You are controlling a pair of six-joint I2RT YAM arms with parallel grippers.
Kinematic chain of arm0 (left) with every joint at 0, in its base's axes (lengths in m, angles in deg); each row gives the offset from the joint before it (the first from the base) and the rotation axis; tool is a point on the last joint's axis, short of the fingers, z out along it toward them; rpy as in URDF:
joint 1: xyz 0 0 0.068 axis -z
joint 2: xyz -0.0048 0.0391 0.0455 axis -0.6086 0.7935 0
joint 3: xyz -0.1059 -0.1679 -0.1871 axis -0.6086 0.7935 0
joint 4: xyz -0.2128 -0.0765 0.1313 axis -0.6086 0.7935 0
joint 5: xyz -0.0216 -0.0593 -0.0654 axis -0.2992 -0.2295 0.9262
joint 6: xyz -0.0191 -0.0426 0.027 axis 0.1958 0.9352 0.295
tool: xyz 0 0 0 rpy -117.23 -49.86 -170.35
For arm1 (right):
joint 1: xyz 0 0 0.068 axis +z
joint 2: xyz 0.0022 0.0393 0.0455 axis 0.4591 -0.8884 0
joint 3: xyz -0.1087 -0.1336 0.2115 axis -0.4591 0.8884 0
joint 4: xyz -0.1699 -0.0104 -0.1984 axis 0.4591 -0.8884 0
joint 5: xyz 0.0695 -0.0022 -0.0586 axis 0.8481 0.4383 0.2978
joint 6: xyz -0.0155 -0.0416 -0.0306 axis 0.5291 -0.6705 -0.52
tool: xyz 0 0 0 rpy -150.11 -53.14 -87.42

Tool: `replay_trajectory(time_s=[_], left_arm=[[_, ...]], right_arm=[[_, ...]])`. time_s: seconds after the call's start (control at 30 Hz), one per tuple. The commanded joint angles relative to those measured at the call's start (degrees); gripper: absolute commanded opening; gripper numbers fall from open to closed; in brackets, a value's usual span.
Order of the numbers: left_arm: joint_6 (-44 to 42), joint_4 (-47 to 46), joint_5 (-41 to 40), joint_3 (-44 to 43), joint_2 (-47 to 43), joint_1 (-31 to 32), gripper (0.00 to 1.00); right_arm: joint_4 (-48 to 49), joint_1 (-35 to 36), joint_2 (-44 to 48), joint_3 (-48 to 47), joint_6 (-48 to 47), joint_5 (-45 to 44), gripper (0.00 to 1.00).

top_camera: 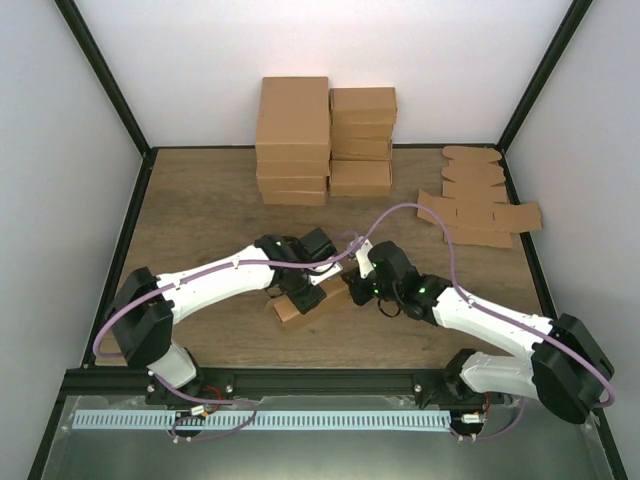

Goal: Fold the paper box

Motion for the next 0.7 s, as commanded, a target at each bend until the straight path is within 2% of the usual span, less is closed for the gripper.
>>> replay_trajectory(time_s=[0.0, 0.23, 0.43, 0.67], left_arm=[[-1.20, 0.44, -7.39, -0.63, 1.55, -0.60, 0.56], [-1.14, 0.33, -7.43, -0.77, 1.00, -0.60, 0.56], [-0.54, -0.11, -7.99, -0.74, 1.14, -0.61, 0.56], [0.05, -1.33, -10.15, -1.29, 0.71, -0.58, 0.56]], right_arm=[[-5.82, 1.06, -1.17, 0.53, 0.95, -0.36, 0.01], [-6.40, 1.06, -0.98, 0.44, 1.70, -0.07, 0.01], [-7.88, 2.08, -0.76, 1.07, 5.97, -0.77, 0.01], [-7.21, 7.37, -2.46, 1.76, 11.09, -5.70, 0.01]])
